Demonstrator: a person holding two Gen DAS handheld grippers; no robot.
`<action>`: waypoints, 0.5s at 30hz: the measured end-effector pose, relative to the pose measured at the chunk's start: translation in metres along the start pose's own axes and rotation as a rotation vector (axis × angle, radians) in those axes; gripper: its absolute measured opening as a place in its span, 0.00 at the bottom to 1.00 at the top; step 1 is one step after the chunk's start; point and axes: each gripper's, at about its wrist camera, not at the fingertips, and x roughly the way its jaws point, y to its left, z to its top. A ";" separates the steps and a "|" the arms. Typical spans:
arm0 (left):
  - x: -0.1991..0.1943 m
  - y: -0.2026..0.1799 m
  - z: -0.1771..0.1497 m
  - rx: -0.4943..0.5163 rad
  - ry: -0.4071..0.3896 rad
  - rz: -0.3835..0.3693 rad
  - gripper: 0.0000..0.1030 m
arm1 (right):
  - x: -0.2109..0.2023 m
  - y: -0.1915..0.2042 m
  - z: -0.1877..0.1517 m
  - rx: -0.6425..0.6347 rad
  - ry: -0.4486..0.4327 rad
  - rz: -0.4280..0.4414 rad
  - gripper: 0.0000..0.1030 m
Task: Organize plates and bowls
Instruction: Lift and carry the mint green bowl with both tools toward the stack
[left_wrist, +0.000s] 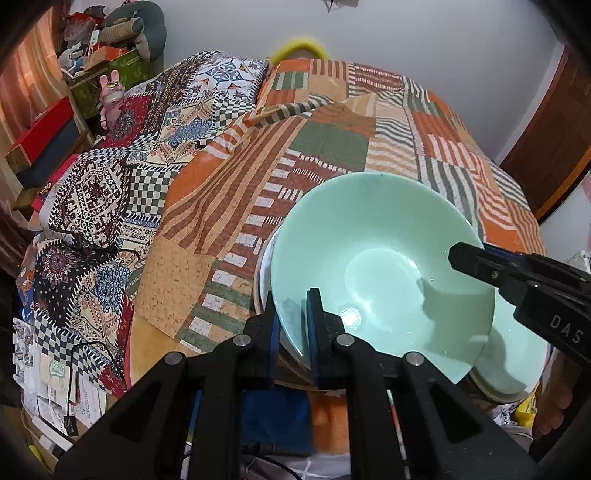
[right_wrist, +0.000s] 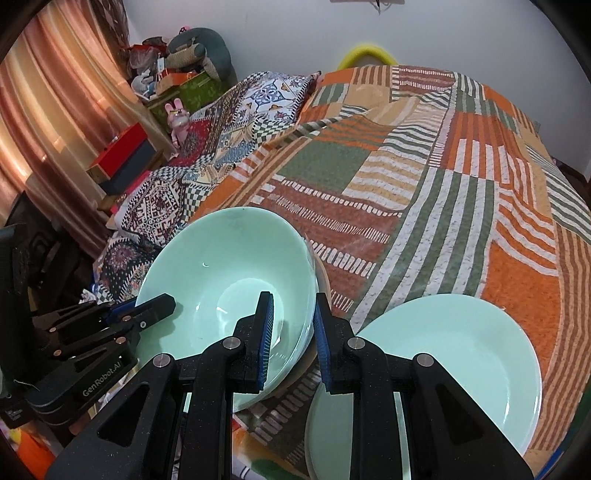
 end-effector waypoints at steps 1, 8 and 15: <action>0.001 0.000 0.000 0.000 0.003 0.002 0.12 | 0.001 0.000 0.000 -0.001 0.003 -0.001 0.20; 0.007 0.002 0.001 -0.004 0.011 -0.005 0.12 | 0.009 0.000 0.001 -0.007 0.017 -0.014 0.20; 0.011 0.002 0.003 -0.015 0.011 0.005 0.12 | 0.014 0.000 0.000 -0.006 0.024 -0.012 0.21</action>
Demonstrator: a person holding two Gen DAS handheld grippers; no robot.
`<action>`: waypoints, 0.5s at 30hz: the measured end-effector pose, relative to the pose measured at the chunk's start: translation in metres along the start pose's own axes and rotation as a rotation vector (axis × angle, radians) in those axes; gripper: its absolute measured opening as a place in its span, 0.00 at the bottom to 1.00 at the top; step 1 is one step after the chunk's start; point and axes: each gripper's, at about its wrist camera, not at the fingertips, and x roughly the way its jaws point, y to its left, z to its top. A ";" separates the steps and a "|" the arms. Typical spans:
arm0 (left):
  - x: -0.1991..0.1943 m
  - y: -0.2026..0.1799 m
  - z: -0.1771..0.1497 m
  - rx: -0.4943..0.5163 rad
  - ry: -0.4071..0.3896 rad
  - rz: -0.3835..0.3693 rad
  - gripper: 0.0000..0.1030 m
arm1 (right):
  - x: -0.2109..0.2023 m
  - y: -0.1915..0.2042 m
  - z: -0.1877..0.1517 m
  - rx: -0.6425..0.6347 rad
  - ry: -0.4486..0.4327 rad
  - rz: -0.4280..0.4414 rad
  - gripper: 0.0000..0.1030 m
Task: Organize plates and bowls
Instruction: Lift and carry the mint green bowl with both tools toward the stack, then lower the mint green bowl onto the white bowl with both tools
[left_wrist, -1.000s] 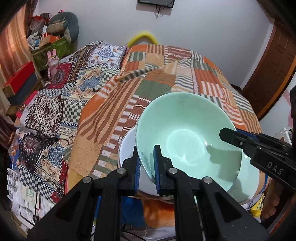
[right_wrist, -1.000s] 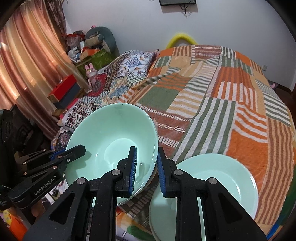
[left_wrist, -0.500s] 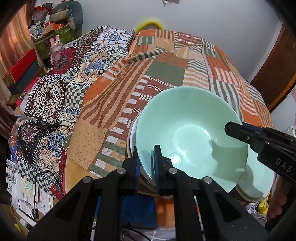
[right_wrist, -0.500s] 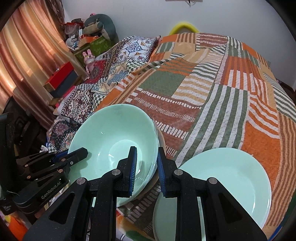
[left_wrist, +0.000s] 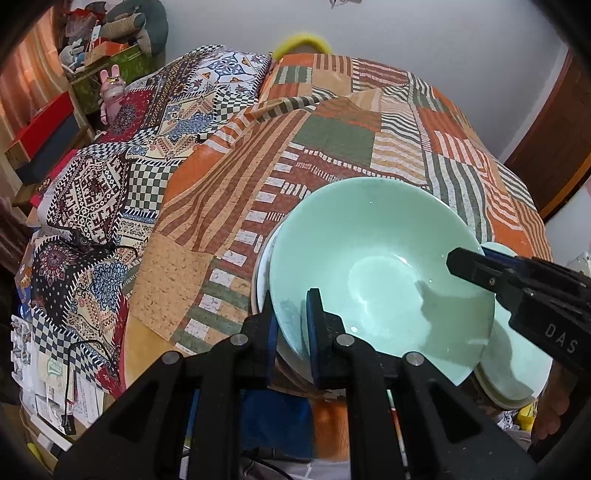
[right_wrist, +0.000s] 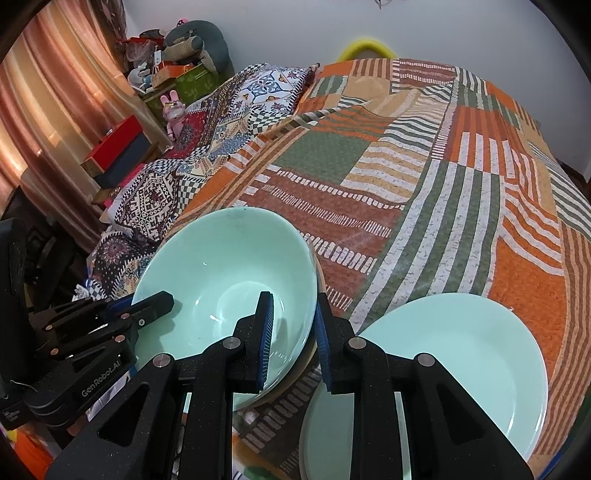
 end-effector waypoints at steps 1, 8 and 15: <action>0.000 0.000 0.000 -0.001 0.000 0.000 0.12 | 0.000 0.000 0.000 -0.001 0.002 0.000 0.21; 0.001 -0.004 0.002 0.005 0.014 -0.013 0.29 | 0.005 0.003 -0.001 -0.021 0.006 -0.020 0.21; 0.000 -0.011 0.003 0.036 -0.001 0.032 0.36 | 0.010 0.004 -0.002 -0.043 0.025 -0.039 0.21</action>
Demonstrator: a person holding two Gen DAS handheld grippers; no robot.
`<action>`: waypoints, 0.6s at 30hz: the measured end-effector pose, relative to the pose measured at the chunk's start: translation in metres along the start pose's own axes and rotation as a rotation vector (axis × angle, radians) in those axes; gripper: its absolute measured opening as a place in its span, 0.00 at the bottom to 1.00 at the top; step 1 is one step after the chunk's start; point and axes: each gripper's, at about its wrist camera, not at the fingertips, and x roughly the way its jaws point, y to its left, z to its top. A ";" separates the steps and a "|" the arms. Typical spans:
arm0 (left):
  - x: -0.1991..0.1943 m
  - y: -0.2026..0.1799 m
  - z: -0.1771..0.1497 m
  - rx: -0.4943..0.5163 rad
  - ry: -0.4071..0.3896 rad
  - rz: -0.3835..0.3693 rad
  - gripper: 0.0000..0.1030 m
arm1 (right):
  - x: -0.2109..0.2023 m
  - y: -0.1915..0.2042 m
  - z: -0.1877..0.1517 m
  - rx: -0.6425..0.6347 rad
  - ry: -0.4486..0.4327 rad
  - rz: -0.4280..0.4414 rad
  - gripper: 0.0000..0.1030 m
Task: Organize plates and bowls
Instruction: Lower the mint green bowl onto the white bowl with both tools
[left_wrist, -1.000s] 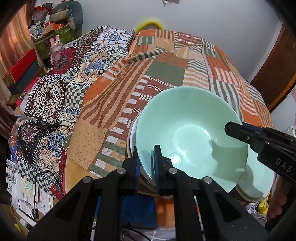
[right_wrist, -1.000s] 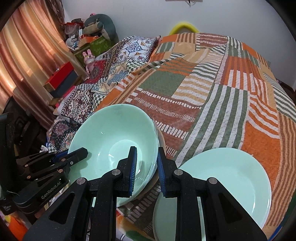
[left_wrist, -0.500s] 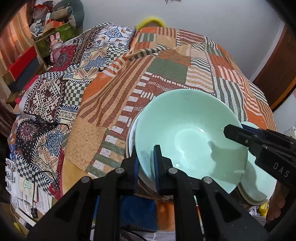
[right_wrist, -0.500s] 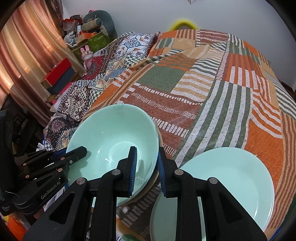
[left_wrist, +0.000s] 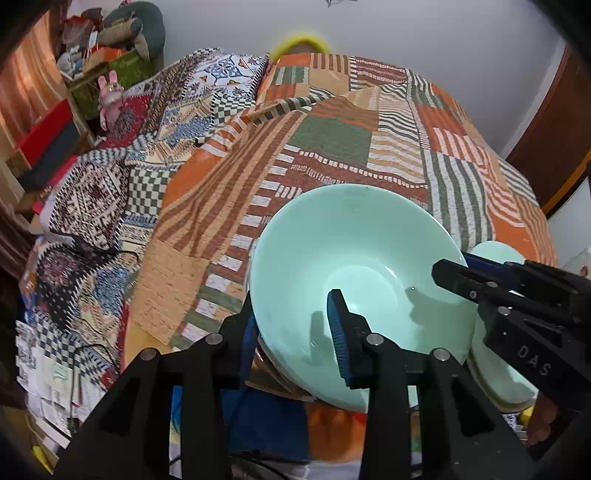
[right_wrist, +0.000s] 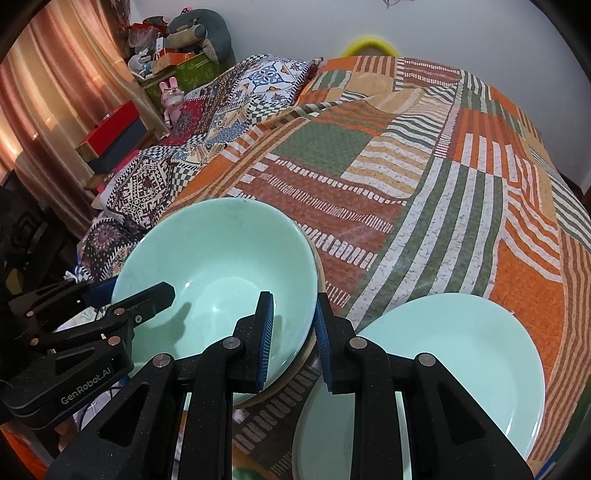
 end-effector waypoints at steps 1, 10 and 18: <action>0.000 0.000 0.000 0.005 -0.003 0.010 0.37 | 0.000 0.000 0.000 -0.001 0.001 0.001 0.21; -0.005 0.002 0.001 0.011 -0.013 0.016 0.38 | -0.004 0.011 0.000 -0.063 -0.019 0.018 0.22; -0.037 0.005 0.000 0.030 -0.122 0.029 0.53 | -0.012 0.003 0.000 -0.026 -0.030 0.031 0.31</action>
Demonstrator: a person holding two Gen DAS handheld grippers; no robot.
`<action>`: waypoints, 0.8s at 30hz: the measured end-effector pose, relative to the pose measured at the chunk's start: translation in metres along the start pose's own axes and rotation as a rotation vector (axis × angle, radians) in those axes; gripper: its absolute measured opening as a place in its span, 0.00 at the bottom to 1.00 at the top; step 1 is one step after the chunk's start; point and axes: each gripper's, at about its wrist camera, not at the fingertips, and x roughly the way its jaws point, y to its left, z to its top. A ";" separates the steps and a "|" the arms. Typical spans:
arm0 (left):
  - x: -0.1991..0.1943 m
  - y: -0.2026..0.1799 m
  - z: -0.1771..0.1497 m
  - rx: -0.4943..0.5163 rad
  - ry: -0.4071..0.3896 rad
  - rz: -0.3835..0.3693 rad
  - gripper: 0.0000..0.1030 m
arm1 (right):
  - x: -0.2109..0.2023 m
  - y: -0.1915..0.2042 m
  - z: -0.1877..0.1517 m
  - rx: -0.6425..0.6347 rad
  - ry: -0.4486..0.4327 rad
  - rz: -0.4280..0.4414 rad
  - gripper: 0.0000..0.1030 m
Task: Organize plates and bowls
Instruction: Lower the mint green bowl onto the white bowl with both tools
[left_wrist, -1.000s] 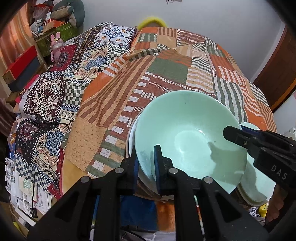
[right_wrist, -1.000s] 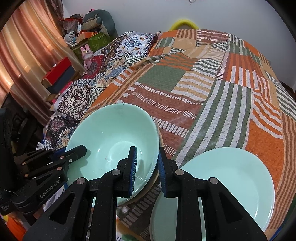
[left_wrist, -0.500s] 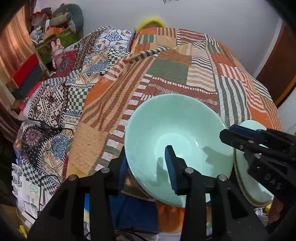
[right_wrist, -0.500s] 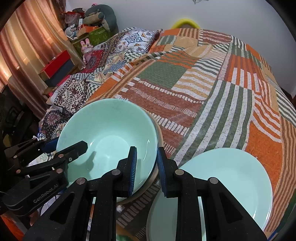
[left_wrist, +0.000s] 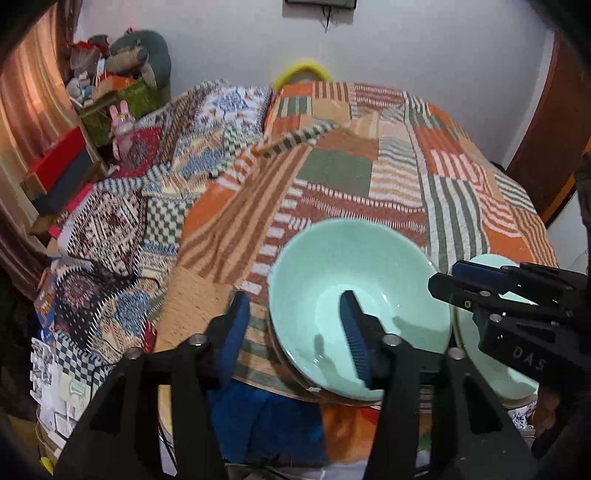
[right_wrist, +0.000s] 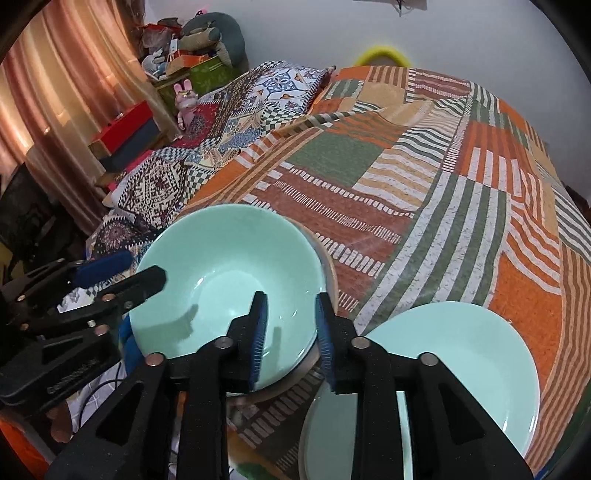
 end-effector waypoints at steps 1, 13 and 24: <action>-0.002 0.002 0.000 0.001 -0.009 -0.002 0.55 | -0.002 -0.003 0.000 0.012 -0.008 0.003 0.35; 0.025 0.033 -0.015 -0.089 0.086 -0.077 0.57 | 0.011 -0.010 -0.003 0.072 0.040 0.029 0.47; 0.047 0.032 -0.018 -0.105 0.129 -0.152 0.57 | 0.032 -0.010 -0.003 0.088 0.093 0.059 0.47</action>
